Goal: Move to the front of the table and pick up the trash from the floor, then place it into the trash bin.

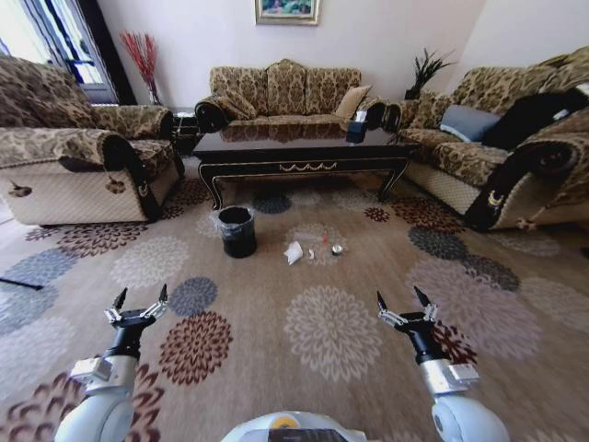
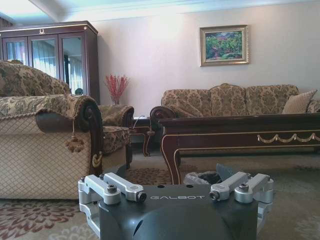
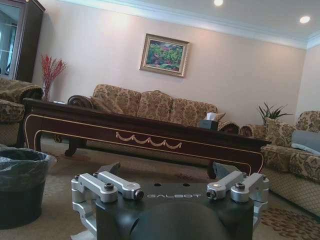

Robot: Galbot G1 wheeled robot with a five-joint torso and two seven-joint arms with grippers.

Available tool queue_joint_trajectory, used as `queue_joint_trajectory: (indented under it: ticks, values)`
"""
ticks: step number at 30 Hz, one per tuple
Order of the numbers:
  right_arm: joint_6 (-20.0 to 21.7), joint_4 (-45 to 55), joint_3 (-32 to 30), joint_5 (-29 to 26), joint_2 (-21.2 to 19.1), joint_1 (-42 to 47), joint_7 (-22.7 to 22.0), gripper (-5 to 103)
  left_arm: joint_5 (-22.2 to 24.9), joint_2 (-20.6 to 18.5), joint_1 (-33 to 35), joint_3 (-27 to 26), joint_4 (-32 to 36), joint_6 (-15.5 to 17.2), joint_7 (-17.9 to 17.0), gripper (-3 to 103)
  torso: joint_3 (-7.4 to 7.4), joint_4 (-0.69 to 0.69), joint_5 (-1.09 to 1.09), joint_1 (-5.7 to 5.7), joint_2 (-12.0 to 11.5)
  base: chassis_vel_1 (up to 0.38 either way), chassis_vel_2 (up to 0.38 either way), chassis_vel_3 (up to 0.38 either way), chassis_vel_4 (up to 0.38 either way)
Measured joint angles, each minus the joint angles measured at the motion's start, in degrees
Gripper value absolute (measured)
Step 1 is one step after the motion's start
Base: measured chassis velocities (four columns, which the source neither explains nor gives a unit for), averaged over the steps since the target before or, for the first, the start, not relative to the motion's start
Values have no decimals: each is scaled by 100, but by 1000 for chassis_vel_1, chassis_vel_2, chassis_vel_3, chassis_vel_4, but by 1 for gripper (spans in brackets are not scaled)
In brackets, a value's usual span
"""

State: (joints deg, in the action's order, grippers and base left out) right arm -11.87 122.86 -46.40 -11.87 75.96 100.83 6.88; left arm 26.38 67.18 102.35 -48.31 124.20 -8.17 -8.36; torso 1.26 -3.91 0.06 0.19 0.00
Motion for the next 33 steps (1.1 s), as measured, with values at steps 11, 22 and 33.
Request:
queue_joint_trajectory:
  ticks: [11, 22, 33]
  values:
    - [4, 25, -30, 8, -3, 14, -13, 100, -25, 7, -82, 22, -37, -1, -35, 100, 3, 0, -6, 1, 0, -230, 240, 239, -241]
    - [12, 0, -14, 37, 12, 6, -44, 100, -121, -3, -96, 25, -75, 66, -45, 100, 6, 0, -9, 4, 0, -242, 241, 241, -244]
    - [19, 27, -24, 59, 33, 56, -57, 100, -239, -29, -255, 93, -164, 248, -126, 100, 7, 0, -5, 4, 0, -210, 220, 206, -202]
